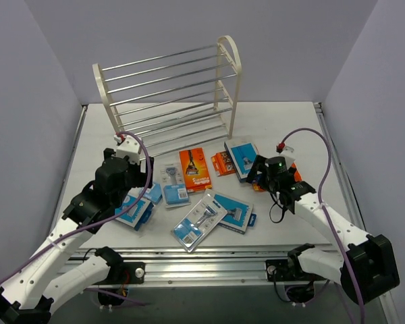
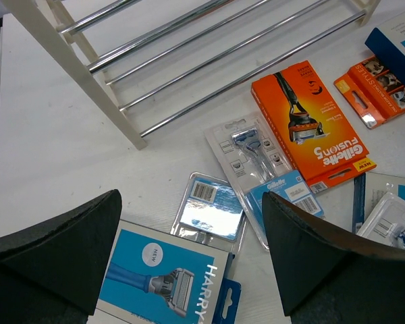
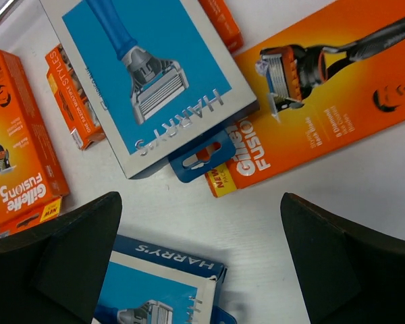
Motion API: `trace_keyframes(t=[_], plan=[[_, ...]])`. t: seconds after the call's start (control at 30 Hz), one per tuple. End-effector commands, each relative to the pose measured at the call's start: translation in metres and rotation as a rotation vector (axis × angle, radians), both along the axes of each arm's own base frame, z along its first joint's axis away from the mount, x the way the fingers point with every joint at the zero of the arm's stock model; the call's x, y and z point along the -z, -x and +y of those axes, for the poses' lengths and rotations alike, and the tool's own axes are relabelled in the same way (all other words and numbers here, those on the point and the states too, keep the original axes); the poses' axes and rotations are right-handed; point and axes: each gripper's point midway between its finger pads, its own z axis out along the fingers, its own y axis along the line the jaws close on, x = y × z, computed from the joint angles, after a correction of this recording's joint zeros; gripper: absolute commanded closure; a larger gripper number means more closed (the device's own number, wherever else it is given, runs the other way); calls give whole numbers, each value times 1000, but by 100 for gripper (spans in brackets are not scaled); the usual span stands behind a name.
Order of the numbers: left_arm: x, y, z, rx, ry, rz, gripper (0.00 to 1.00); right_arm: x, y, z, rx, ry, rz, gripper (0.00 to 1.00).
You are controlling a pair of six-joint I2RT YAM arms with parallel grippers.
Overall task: Place and organize the shaving razors onto the shelf
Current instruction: Grab a shaving razor with the right arm
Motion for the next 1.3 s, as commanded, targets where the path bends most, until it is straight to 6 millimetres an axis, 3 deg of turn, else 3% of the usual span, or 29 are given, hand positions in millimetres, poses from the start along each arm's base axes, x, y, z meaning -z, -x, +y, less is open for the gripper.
trace_keyframes(t=[0.0,0.03,0.33,0.83,1.27], plan=[[-21,0,-8,23,60,-48,6,-5,-5,13,36,-126,7,0],[-19,0,-7,21,55,-42,6,-14,-13,18,46,-183,-40,1],[-15,0,-12,35,39,-11,6,7,-11,12,96,-356,-12,2],[-12,2,-18,61,41,3,6,31,-19,4,139,-408,10,2],[-7,1,-25,90,39,25,6,37,-28,-1,151,-383,8,3]])
